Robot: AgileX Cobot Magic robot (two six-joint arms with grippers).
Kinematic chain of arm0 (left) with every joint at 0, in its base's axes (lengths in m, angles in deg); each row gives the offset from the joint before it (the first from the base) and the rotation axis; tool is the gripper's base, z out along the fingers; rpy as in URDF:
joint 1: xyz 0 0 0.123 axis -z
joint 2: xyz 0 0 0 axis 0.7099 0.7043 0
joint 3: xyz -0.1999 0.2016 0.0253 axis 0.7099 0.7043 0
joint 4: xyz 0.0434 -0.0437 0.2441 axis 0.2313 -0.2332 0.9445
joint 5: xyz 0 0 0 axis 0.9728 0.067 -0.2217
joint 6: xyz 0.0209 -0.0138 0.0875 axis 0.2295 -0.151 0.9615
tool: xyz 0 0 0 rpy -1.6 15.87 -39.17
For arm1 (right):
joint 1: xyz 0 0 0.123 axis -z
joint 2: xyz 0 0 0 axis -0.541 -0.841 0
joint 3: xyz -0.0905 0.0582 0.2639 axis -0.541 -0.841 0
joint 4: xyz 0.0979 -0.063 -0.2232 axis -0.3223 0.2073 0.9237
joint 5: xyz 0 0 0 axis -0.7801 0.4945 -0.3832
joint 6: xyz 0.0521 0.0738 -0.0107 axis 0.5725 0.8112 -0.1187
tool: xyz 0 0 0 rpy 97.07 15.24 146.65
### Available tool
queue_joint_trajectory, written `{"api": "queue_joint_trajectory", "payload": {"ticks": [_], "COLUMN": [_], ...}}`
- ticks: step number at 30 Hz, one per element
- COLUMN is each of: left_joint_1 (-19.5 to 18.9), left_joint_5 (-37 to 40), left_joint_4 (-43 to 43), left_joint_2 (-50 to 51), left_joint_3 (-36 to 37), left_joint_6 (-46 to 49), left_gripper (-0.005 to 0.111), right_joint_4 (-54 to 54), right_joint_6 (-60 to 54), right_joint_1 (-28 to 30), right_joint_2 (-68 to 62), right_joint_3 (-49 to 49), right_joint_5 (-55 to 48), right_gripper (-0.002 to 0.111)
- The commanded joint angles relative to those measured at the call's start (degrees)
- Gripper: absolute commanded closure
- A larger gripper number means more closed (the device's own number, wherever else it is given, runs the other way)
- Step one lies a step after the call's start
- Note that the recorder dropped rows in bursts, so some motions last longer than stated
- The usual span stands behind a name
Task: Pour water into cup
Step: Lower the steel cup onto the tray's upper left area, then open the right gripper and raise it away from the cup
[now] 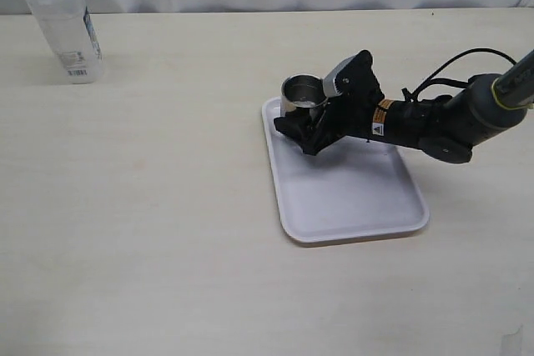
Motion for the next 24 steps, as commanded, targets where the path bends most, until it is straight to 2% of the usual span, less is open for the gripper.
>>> {"api": "queue_joint_trajectory", "payload": {"ticks": [1,24], "left_joint_1": [0.47,0.47], "left_joint_5": [-0.61,-0.61], "left_joint_4": [-0.14,-0.14], "left_joint_2": [-0.13,-0.13], "left_joint_3": [0.21,0.21], "left_joint_6": [-0.34,-0.34], "left_gripper": [0.107,0.107], "right_joint_4": [-0.79,-0.79], "right_joint_6": [-0.25,-0.25], "right_joint_1": [0.27,0.27], "right_joint_2": [0.01,5.19], "right_joint_3": [0.11,0.11], "right_joint_5": [0.65,0.78], "right_gripper": [0.020,0.020]}}
